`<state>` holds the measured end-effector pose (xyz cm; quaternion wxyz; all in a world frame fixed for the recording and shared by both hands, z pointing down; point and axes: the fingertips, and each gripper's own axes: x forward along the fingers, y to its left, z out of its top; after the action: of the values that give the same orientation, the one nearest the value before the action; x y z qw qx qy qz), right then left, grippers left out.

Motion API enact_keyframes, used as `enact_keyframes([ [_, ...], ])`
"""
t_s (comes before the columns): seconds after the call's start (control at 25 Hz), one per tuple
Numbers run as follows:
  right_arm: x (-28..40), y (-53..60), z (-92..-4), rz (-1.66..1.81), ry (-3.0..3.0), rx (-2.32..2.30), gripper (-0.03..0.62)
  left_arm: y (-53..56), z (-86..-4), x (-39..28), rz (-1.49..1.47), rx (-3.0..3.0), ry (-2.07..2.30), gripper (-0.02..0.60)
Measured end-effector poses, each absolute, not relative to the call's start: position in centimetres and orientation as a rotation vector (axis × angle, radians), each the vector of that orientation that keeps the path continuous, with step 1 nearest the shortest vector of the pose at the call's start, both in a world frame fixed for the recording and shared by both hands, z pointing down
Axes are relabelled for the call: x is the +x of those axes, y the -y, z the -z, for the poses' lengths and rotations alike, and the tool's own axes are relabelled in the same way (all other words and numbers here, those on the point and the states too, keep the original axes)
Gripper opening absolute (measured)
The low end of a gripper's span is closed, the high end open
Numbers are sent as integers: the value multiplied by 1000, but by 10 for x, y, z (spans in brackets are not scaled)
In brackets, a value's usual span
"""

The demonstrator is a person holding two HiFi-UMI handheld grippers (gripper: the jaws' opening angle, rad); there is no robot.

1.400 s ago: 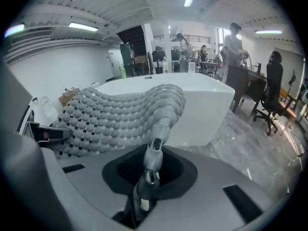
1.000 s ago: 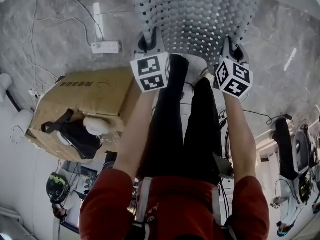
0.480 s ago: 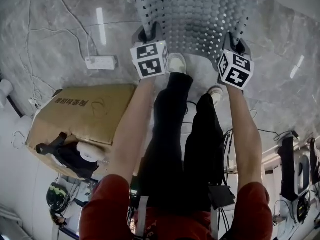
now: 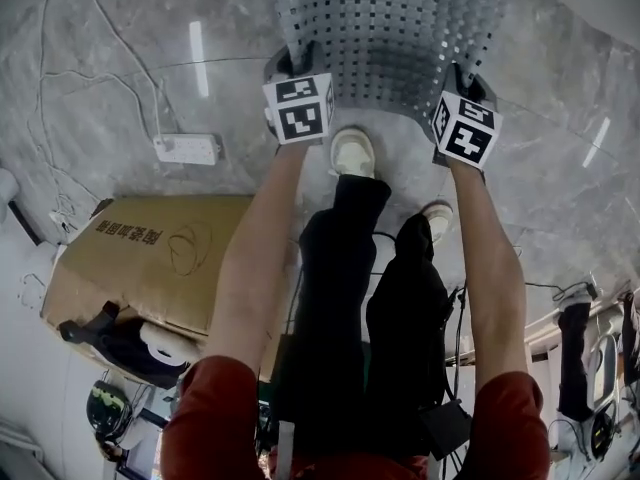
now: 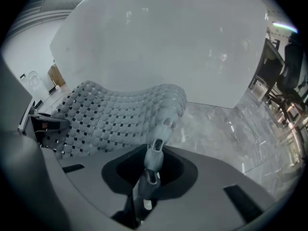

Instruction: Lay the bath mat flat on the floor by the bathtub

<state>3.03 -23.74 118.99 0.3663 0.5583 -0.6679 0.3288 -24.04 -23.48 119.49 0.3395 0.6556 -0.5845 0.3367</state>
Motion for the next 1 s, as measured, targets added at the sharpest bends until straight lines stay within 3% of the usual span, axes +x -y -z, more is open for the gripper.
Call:
enact_keyframes([
  [0.28,27,245,-1233,-819,1706,1395,61,238,-1237,-252,-932,1713,1514,131],
  [0.6,34,243,-1264,-770,1673,1353,80,242,-1260,-271,-964,1706,1511,243],
  [1.0,59,248,-1290,-847,1570,1363,208,244,-1270,-285,-890,1637,1520,314],
])
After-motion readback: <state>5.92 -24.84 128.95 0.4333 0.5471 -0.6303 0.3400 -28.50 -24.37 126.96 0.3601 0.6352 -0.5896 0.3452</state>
